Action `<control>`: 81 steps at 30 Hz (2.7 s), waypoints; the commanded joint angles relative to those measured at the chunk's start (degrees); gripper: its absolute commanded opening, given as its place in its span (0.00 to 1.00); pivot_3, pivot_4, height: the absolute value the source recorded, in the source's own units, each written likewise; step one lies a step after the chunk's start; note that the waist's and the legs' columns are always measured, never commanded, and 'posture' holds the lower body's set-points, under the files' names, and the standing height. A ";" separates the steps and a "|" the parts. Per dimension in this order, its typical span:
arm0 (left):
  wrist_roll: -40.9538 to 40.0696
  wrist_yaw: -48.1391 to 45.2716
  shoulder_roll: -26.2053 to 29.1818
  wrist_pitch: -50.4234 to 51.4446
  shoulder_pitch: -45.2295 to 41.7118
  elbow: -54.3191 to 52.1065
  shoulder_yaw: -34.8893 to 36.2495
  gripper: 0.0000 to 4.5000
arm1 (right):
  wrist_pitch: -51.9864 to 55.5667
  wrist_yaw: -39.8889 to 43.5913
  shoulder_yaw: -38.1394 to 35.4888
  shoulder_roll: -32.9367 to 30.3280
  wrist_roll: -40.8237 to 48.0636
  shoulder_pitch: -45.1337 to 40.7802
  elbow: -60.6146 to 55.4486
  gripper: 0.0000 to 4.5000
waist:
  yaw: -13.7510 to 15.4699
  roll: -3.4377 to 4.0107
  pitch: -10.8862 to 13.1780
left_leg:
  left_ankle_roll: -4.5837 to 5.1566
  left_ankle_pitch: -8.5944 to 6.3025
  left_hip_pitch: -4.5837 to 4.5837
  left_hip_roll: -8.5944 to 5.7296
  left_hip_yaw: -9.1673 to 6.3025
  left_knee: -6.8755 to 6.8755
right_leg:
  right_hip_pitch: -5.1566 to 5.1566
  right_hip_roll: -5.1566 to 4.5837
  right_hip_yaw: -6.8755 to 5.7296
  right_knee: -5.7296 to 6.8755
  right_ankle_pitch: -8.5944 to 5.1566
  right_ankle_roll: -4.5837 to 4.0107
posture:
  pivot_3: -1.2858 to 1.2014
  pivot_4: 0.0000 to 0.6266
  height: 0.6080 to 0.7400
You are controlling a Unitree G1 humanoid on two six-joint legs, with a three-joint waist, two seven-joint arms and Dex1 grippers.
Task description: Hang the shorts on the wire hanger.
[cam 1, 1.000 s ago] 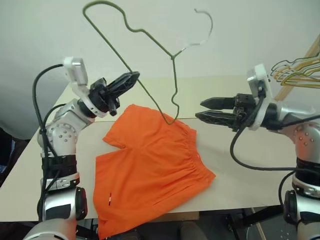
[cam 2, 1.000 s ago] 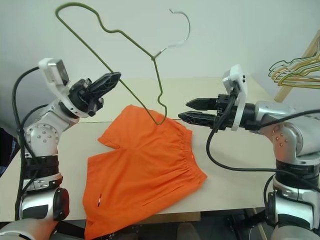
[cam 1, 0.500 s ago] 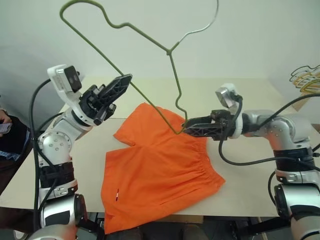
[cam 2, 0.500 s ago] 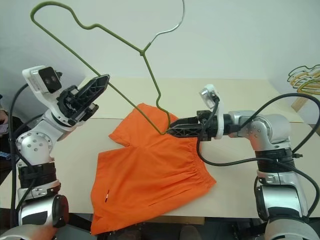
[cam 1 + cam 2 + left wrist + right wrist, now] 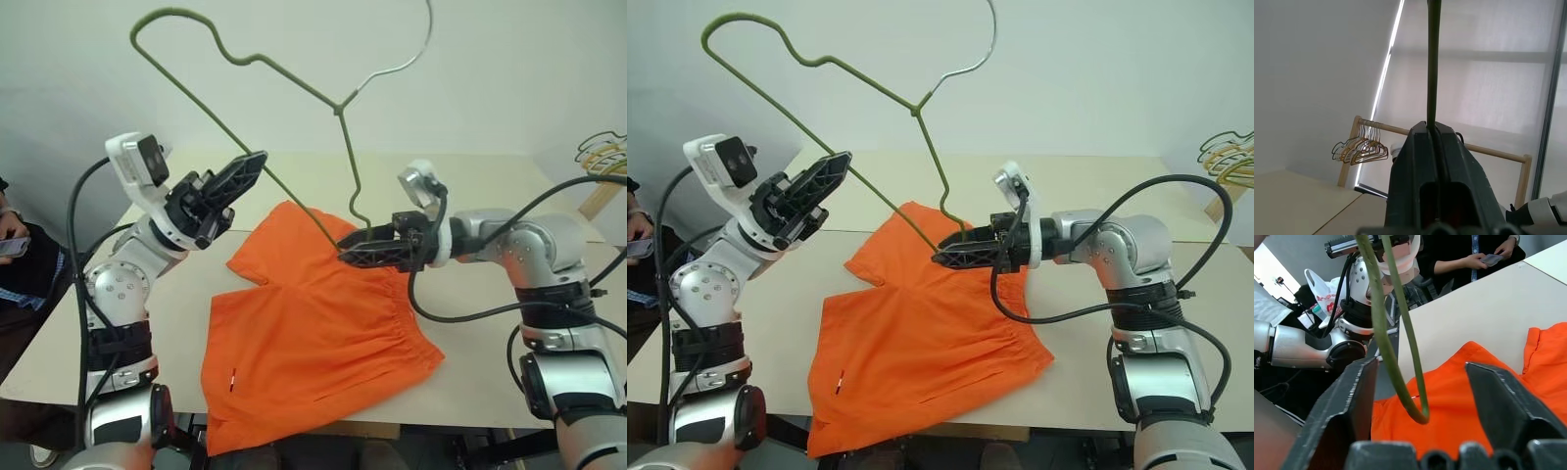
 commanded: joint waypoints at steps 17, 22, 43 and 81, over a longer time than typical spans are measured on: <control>5.98 0.61 0.44 -1.77 0.44 0.21 -4.15 0.30 | -0.17 -6.11 -4.32 2.40 1.95 0.60 -1.82 0.00 | -0.07 -0.02 -0.01 | 0.01 0.00 -0.02 -0.02 -0.01 0.00 | 0.00 -0.01 -0.02 -0.02 0.00 0.00 | 0.50 0.00 1.00; 11.27 2.24 3.76 1.33 3.23 1.05 -8.51 0.66 | 2.69 -11.19 -11.05 2.02 4.94 1.13 -1.39 0.00 | -0.17 -0.02 -0.01 | 0.00 0.00 -0.03 -0.02 0.00 -0.02 | -0.03 0.01 -0.02 -0.01 0.00 0.00 | 0.49 0.00 1.00; 34.32 -5.22 18.32 -12.55 11.30 -17.55 -23.33 1.00 | 27.64 1.59 -31.09 -35.46 17.82 53.02 -3.14 0.00 | 1.24 -0.04 -0.03 | 0.62 -0.35 0.01 0.08 0.20 -0.05 | 0.10 0.12 0.29 -0.54 -0.05 0.01 | 0.48 0.00 1.00; 33.43 -5.82 16.74 -11.42 13.50 -21.80 -25.24 1.00 | 17.74 9.81 -14.77 -37.75 4.19 51.51 11.12 0.00 | 0.18 -0.10 -0.14 | 0.61 -0.35 0.13 0.24 0.34 -0.04 | 0.10 0.33 0.56 -0.55 -0.06 0.03 | 0.47 0.00 1.00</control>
